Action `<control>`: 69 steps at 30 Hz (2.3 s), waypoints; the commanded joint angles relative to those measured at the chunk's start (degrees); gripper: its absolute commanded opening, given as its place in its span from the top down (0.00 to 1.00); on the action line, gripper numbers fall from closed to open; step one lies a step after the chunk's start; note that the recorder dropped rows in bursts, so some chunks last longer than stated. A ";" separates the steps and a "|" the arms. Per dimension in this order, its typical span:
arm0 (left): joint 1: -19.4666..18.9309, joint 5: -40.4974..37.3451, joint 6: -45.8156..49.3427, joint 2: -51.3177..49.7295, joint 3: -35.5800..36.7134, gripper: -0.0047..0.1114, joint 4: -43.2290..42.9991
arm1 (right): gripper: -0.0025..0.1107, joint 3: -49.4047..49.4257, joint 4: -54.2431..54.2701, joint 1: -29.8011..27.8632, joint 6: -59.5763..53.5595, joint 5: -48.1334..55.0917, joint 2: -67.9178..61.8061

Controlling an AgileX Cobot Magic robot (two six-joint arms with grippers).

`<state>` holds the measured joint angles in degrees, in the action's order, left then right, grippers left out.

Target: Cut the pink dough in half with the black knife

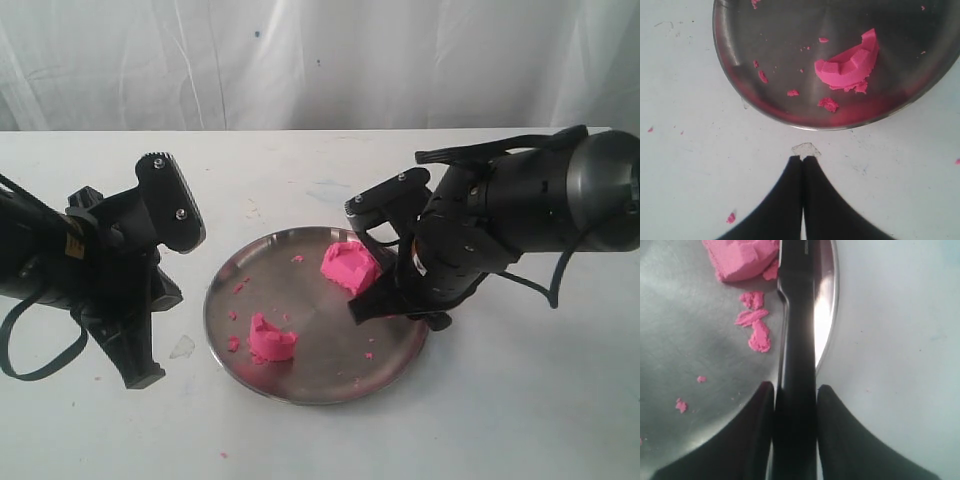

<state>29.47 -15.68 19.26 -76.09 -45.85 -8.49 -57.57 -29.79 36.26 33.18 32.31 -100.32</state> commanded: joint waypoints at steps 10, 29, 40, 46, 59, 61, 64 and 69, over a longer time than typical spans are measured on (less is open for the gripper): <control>0.48 -0.06 -0.44 0.64 0.42 0.96 0.67 | 0.85 0.28 3.38 -0.29 -2.38 -2.68 -2.13; 0.48 0.15 -0.44 0.64 0.42 0.96 0.67 | 0.51 0.28 5.73 -0.29 -4.48 -7.12 -2.13; 0.48 0.26 -0.44 0.64 0.42 0.96 0.67 | 0.51 1.68 -21.36 -0.58 -8.47 -0.37 15.44; 0.48 -1.26 -0.44 0.64 0.42 0.96 0.67 | 0.51 11.19 -46.24 -15.05 39.77 28.01 17.66; 0.48 -3.63 -0.44 0.64 0.42 0.96 0.67 | 0.81 19.69 -5.06 -42.37 27.12 14.13 21.24; 0.48 -3.63 -0.44 0.64 0.42 0.96 0.67 | 0.88 19.69 13.69 -42.50 5.27 5.44 21.95; 0.48 -3.63 -0.44 0.64 0.42 0.96 0.67 | 0.97 19.69 51.36 -41.37 -39.53 3.29 22.96; 0.48 -3.24 -0.44 0.64 0.42 0.96 0.67 | 0.97 19.69 77.38 -39.90 -68.27 7.57 25.43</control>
<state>29.47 -18.46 19.26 -76.09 -45.85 -8.49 -38.13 36.42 -4.37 -20.04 39.77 -76.55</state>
